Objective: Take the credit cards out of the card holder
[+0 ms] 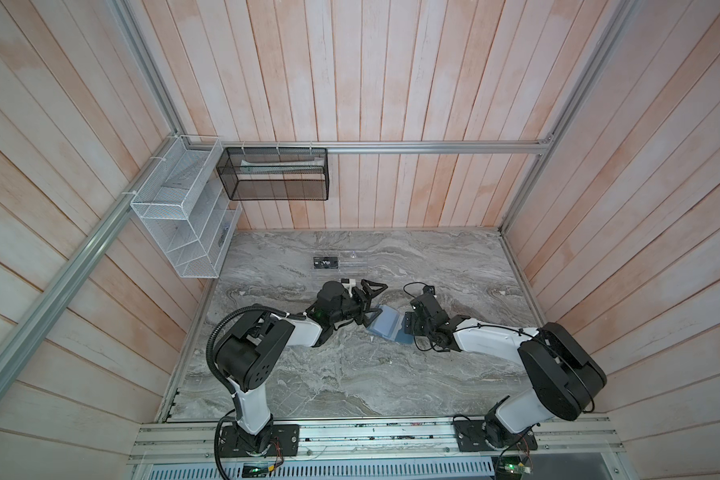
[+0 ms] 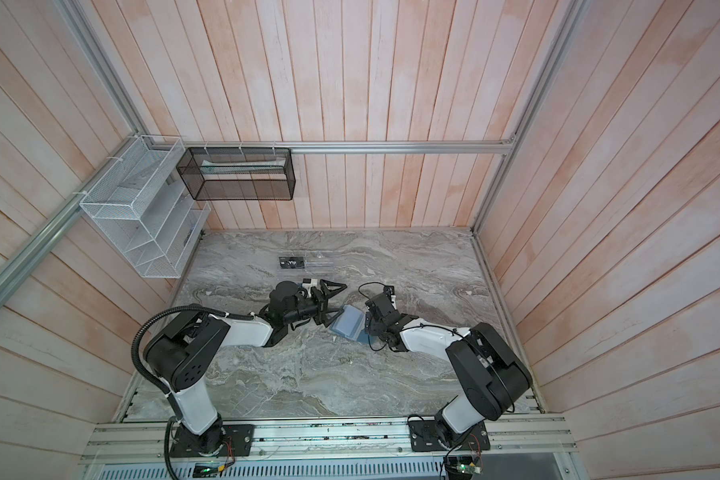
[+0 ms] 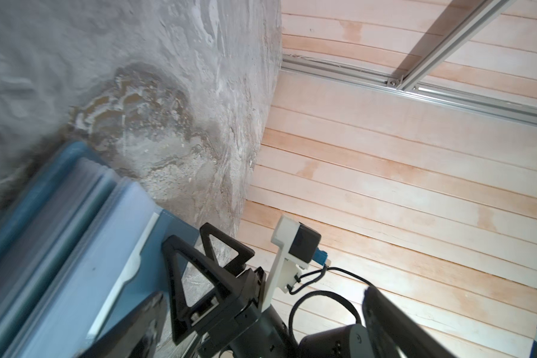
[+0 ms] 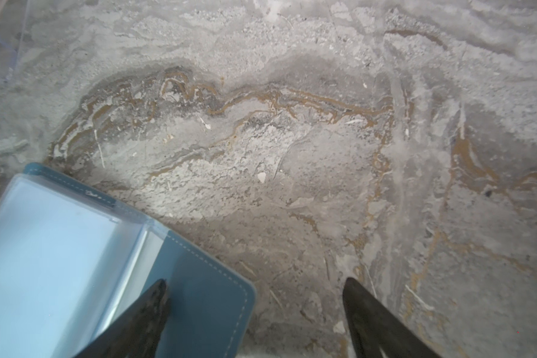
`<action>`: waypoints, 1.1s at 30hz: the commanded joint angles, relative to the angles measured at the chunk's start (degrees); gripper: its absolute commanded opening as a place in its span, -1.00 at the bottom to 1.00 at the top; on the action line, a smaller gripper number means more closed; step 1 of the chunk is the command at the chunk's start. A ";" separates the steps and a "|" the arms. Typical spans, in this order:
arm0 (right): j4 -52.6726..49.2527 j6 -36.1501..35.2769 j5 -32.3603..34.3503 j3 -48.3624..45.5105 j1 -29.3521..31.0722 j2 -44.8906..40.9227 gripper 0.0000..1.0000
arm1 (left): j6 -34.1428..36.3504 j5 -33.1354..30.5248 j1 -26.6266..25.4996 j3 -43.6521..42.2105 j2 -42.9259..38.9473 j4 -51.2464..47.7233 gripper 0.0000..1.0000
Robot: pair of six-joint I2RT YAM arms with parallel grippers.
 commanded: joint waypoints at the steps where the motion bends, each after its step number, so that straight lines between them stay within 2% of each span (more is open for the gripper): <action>1: 1.63 -0.45 -1.16 -1.22 -0.17 -0.32 0.77 | -2.30 1.26 -0.59 2.42 3.47 3.05 1.00; 10: 2.04 0.11 -3.83 -1.73 -0.20 -3.68 0.77 | -5.22 0.59 -2.61 1.78 10.57 8.18 1.00; 24: 1.33 1.54 -5.72 -4.05 -1.04 -6.91 0.77 | -9.78 -3.13 -7.75 0.27 13.11 11.20 1.00; 28: 1.43 2.31 -7.18 -5.63 -1.73 -10.20 0.77 | -11.31 -4.03 -8.68 0.23 14.65 12.69 1.00; 33: 1.11 2.64 -12.19 -8.26 -4.77 -16.59 0.75 | -11.74 -5.47 -9.09 -0.29 15.26 12.06 1.00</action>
